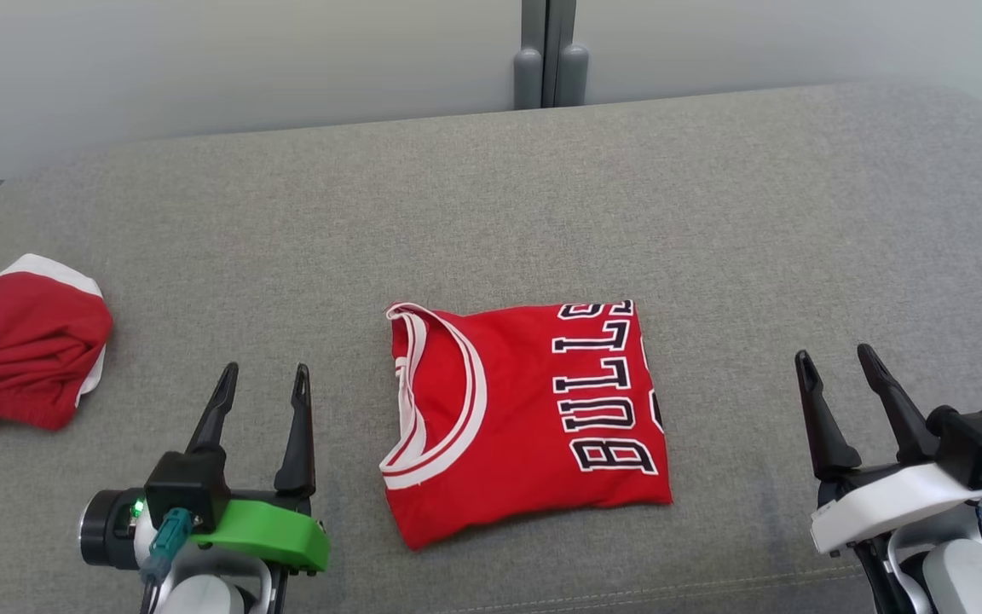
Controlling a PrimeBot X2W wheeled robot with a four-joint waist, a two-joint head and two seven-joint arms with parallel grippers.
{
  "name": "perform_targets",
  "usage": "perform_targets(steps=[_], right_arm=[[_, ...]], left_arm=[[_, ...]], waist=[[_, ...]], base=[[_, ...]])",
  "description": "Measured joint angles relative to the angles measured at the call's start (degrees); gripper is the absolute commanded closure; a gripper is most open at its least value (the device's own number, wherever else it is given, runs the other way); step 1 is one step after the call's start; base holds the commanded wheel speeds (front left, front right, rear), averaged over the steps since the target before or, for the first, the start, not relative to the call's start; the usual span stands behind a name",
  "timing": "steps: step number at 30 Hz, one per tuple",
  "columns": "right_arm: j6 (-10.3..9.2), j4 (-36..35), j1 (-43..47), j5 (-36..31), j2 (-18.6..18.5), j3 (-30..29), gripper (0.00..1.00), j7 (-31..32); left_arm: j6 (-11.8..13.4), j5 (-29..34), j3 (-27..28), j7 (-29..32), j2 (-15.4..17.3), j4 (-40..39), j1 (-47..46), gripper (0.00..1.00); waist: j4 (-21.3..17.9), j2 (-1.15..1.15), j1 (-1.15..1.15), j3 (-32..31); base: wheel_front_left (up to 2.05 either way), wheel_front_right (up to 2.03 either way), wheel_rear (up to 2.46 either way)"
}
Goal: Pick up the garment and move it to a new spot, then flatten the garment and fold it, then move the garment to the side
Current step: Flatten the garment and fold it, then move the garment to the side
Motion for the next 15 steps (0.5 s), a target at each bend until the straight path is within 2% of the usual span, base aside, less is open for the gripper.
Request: perform_targets(steps=[15], right_arm=[[0.0,-1.49,2.16,-1.07,0.93,-2.11,0.0,1.57]], left_arm=[[0.54,-0.29,-0.69,0.89,0.55,-0.1,1.41,0.0]], waist=[[1.25,0.0,0.0,-0.78]], base=[[0.0,0.0,0.0]])
